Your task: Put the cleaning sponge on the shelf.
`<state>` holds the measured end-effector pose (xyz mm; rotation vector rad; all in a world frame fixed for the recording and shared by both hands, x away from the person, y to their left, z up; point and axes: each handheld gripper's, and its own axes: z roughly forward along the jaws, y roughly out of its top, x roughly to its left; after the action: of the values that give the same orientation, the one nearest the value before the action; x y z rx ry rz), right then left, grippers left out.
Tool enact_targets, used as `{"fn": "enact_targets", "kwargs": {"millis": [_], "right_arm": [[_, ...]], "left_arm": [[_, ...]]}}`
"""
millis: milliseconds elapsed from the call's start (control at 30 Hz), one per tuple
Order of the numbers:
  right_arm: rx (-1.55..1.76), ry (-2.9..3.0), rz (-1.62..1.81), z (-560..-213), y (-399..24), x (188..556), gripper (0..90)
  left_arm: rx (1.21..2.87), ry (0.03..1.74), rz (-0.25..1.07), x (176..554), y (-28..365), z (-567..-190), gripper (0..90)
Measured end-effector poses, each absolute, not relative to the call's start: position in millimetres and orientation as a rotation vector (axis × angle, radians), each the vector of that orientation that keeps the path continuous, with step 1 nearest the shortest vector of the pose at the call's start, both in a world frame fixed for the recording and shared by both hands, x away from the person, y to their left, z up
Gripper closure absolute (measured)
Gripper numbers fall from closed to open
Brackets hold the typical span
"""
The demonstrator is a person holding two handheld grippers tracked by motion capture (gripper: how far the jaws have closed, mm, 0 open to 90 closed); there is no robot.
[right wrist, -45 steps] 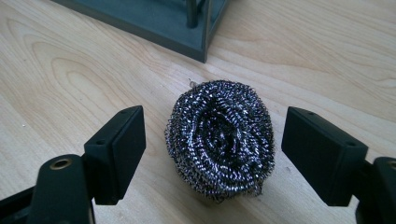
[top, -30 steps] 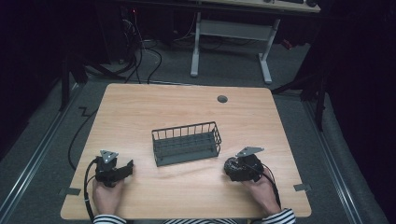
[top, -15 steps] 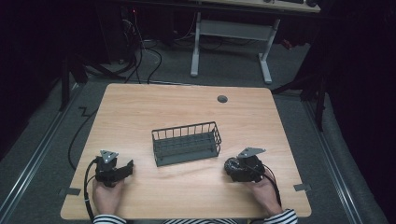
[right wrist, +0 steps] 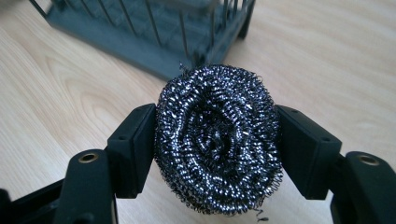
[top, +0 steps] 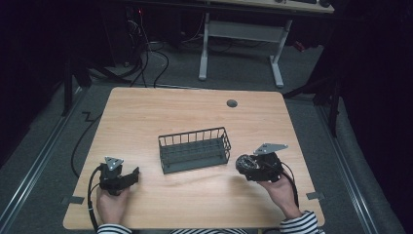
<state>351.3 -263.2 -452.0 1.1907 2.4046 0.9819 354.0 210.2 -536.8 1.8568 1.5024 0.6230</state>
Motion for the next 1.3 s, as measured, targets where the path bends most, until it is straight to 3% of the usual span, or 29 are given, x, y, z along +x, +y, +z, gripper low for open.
{"fn": "enact_targets", "kwargs": {"millis": [667, 1300], "right_arm": [[1.091, 2.406, 1.101, -394, -233, 392, 33.5], [1.029, 2.537, 1.0, -408, -175, 434, 33.1]], "left_arm": [[1.856, 1.502, 0.623, 354, 210, -537, 25.5], [1.854, 1.501, 0.617, 354, 211, -537, 25.3]]}}
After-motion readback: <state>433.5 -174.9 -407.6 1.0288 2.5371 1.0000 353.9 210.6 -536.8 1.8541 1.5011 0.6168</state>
